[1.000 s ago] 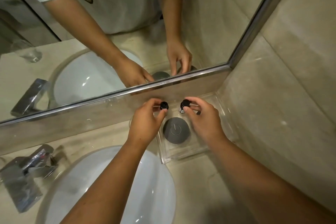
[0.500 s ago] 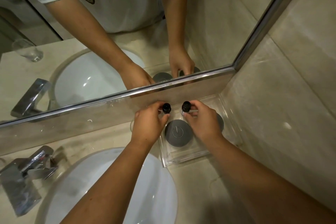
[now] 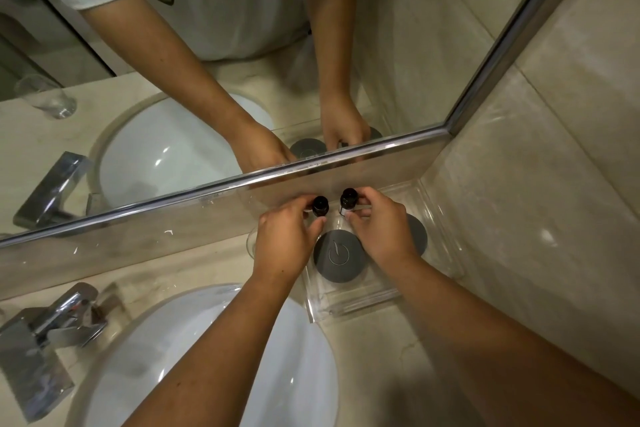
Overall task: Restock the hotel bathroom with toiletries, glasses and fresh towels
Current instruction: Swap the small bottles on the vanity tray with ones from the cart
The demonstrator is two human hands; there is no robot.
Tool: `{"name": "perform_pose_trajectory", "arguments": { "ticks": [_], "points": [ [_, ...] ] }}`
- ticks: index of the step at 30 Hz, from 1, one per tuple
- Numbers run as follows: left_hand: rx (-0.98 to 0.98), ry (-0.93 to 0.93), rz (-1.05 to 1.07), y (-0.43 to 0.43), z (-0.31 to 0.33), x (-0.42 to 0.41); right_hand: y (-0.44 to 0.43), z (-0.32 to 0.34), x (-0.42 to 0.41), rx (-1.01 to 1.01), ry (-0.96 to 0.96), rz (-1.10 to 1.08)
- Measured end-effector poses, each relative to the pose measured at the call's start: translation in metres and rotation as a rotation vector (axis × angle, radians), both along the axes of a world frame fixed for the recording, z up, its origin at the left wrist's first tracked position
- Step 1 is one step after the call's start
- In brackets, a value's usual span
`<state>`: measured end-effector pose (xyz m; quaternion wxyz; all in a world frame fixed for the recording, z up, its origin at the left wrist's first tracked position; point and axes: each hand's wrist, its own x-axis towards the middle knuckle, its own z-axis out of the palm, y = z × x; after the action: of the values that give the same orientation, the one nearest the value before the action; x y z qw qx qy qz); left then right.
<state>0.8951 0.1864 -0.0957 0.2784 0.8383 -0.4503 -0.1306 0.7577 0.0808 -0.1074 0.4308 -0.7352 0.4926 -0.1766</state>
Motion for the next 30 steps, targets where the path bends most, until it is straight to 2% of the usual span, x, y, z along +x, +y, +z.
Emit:
{"name": "perform_pose_trajectory", "arguments": {
  "ticks": [9, 18, 24, 30],
  "points": [
    [-0.043, -0.016, 0.016, 0.014, 0.006, -0.006, 0.006, 0.01, -0.01, -0.025, 0.041, -0.034],
    [-0.081, 0.025, 0.016, 0.075, 0.043, -0.032, 0.045, 0.042, -0.064, -0.118, 0.101, -0.03],
    [-0.072, -0.039, -0.131, 0.132, 0.064, -0.077, 0.109, 0.073, -0.116, -0.248, 0.295, 0.121],
    [0.057, -0.115, -0.246, 0.192, 0.069, -0.129, 0.186, 0.083, -0.168, -0.286, 0.544, 0.191]
  ]
}}
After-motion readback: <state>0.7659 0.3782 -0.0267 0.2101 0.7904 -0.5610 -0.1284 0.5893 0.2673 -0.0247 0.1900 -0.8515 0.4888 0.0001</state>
